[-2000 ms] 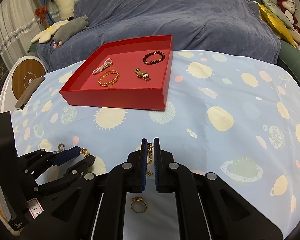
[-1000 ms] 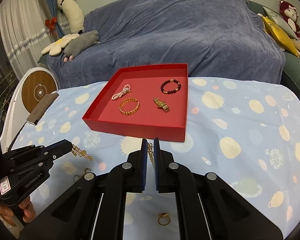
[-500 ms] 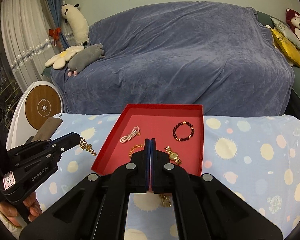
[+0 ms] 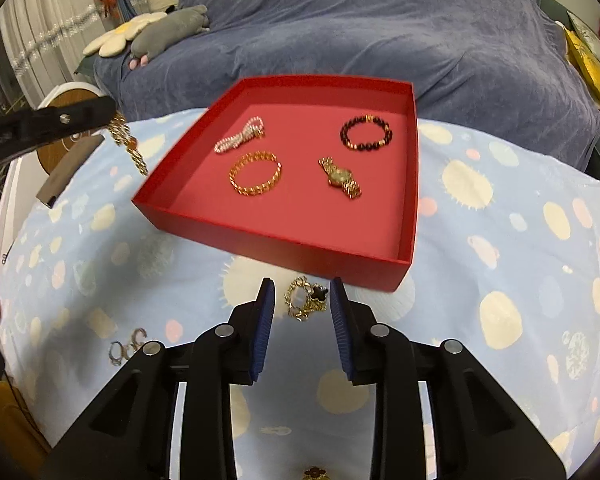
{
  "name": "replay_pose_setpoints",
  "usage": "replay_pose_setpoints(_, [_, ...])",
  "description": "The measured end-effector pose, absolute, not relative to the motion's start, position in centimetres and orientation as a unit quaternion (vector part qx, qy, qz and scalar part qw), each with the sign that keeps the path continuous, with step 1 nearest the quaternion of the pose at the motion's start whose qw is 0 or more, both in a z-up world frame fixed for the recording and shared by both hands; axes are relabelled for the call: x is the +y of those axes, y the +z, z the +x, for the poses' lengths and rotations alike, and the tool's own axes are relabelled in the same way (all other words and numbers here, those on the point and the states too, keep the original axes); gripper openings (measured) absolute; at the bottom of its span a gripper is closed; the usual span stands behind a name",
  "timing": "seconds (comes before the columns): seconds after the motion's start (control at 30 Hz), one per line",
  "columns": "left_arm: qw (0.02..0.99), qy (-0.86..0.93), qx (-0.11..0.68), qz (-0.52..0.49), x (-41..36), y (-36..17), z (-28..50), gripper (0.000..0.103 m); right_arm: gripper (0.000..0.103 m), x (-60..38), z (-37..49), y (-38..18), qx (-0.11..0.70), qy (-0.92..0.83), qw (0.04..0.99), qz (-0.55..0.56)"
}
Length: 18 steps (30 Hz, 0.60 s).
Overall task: Organize jewelry
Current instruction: 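Lift both chains and carry them toward the red box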
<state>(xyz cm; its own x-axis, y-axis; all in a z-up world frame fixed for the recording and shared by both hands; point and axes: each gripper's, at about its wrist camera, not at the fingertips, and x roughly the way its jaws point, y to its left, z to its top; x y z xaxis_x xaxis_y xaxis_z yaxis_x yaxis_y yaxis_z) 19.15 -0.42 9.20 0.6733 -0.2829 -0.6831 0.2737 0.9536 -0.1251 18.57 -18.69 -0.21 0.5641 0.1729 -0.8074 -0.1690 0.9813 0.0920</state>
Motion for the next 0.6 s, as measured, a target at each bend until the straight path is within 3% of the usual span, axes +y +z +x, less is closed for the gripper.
replay_pose_setpoints(0.37, [0.908, -0.145, 0.393, -0.017, 0.7, 7.3, 18.5, 0.003, 0.028, -18.1, 19.9, -3.5, 0.482, 0.085, 0.872, -0.015])
replay_pose_setpoints(0.4, [0.908, -0.145, 0.393, -0.014, 0.7, 7.2, 18.5, 0.003, 0.027, -18.0, 19.9, -3.7, 0.479, 0.085, 0.873, -0.018])
replay_pose_setpoints(0.47, [0.907, -0.144, 0.395, -0.014, 0.9, 6.9, 18.5, 0.003, 0.014, -17.7, 19.8, -3.6, 0.476, 0.091, 0.874, -0.025])
replay_pose_setpoints(0.6, [0.906, -0.141, 0.399, -0.019, 1.3, 6.7, 18.7, 0.003, 0.013, -17.3, 19.7, -3.4, 0.472, 0.084, 0.877, -0.036])
